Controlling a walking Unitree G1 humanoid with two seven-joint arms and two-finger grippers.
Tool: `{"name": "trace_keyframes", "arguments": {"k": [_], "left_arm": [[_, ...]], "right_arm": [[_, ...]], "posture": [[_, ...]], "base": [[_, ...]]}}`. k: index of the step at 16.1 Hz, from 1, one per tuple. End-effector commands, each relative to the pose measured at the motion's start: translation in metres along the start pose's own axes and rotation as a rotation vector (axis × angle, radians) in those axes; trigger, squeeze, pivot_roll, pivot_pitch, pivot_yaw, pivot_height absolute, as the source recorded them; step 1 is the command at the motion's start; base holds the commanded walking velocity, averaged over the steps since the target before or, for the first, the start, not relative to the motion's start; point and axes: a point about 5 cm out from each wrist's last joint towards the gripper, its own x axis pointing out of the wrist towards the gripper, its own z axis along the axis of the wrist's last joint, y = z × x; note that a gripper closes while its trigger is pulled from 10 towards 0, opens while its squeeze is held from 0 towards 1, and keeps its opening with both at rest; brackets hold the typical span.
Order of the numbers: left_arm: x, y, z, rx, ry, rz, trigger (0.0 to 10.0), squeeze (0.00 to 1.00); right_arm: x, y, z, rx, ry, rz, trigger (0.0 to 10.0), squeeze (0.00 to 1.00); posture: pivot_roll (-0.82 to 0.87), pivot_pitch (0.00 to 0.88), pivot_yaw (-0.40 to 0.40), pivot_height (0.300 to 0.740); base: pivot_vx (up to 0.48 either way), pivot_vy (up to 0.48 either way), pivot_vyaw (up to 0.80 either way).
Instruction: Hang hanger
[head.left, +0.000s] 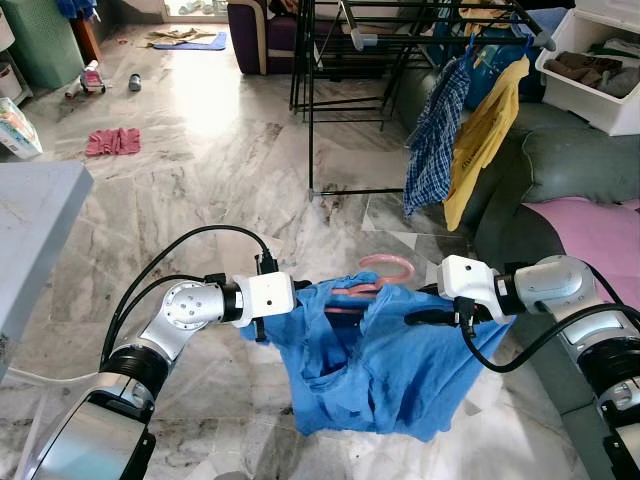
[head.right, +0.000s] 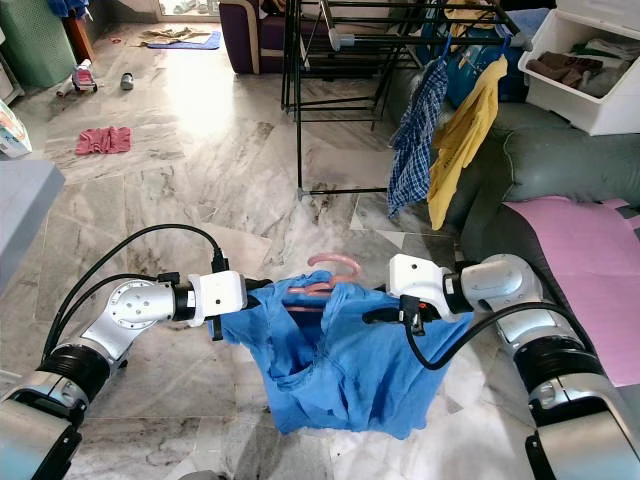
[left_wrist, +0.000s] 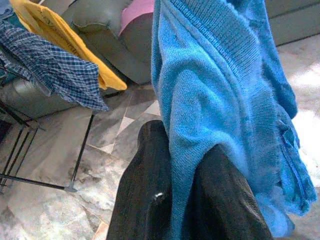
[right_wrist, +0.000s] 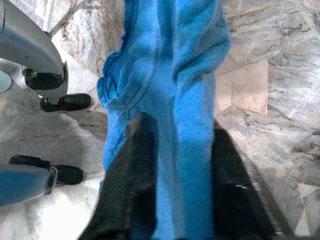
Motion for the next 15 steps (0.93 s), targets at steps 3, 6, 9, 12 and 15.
{"name": "trace_keyframes", "arguments": {"k": [3, 6, 9, 12, 15], "left_arm": [[0.002, 0.009, 0.007, 0.024, -0.026, 0.025, 0.0, 0.0], [0.002, 0.009, 0.007, 0.023, -0.019, 0.029, 0.0, 0.0], [0.002, 0.01, 0.006, 0.022, -0.015, 0.031, 0.0, 0.0], [0.002, 0.016, 0.008, 0.045, -0.004, 0.08, 0.0, 0.0], [-0.004, 0.048, 0.011, 0.095, 0.06, 0.331, 0.0, 0.0]], "right_arm": [[0.0, 0.004, -0.004, 0.006, 0.009, 0.031, 0.0, 0.0], [0.0, 0.004, -0.005, 0.01, 0.012, 0.021, 0.0, 0.0], [0.0, 0.003, -0.005, 0.011, 0.01, 0.013, 0.0, 0.0], [-0.001, -0.002, -0.003, -0.009, -0.003, -0.055, 0.0, 0.0], [-0.006, -0.022, 0.01, -0.081, -0.043, -0.258, 0.0, 0.0]], "posture": [[0.04, 0.066, -0.062, 0.74], [0.04, 0.063, -0.064, 0.74], [0.03, 0.059, -0.063, 0.74], [0.03, 0.055, -0.064, 0.74], [0.03, 0.056, -0.065, 0.74]], "base": [[0.0, 0.0, 0.0], [0.0, 0.0, 0.0], [0.0, 0.0, 0.0], [0.0, 0.0, 0.0], [0.0, 0.0, 0.0]]}}
